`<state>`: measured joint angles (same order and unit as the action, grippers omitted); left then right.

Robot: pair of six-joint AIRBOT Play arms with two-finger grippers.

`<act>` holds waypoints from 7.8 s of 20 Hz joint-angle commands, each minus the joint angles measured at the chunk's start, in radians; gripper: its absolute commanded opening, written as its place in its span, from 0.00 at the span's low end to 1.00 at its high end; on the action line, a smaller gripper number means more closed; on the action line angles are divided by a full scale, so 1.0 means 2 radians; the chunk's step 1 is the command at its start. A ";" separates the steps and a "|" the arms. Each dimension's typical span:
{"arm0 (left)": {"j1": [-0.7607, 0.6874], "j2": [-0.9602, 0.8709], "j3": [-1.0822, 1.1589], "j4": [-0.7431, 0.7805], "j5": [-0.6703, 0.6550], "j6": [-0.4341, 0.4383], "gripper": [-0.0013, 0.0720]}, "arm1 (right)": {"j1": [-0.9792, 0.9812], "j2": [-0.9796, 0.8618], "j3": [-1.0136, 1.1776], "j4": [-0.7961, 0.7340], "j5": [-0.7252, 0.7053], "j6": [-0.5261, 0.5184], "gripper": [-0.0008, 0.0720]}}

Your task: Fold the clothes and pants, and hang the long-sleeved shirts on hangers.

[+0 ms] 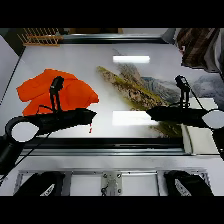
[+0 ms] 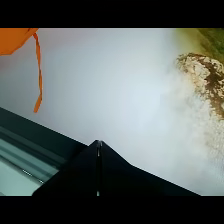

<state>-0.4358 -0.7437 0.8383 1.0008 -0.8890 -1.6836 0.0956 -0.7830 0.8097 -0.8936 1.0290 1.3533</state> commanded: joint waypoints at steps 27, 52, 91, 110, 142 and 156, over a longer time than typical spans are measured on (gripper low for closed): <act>-0.018 -0.453 0.274 0.432 0.027 0.040 0.97 | 0.000 -0.002 0.000 0.000 0.000 0.000 0.03; -0.237 -0.415 0.378 0.297 0.057 0.095 0.03 | -0.113 0.017 0.111 -0.051 -0.043 -0.028 0.03; 0.252 -0.392 0.302 0.054 0.008 0.036 0.02 | -0.115 0.030 0.111 -0.035 -0.043 -0.028 0.03; 0.425 -0.241 -0.073 0.070 0.013 -0.042 0.95 | -0.115 0.029 0.109 -0.024 -0.022 -0.028 0.03; 0.346 -0.174 -0.085 0.017 0.104 0.014 0.03 | 0.123 -0.075 -0.206 0.123 -0.326 0.406 0.98; 0.344 -0.150 -0.084 0.018 0.105 0.014 0.03 | 0.207 -0.179 -0.194 0.283 -0.462 0.406 0.98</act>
<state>0.2523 -1.0451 0.6712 1.0355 -0.6804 -1.6558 0.5018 -1.1244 0.4126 -0.3450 0.1085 2.1658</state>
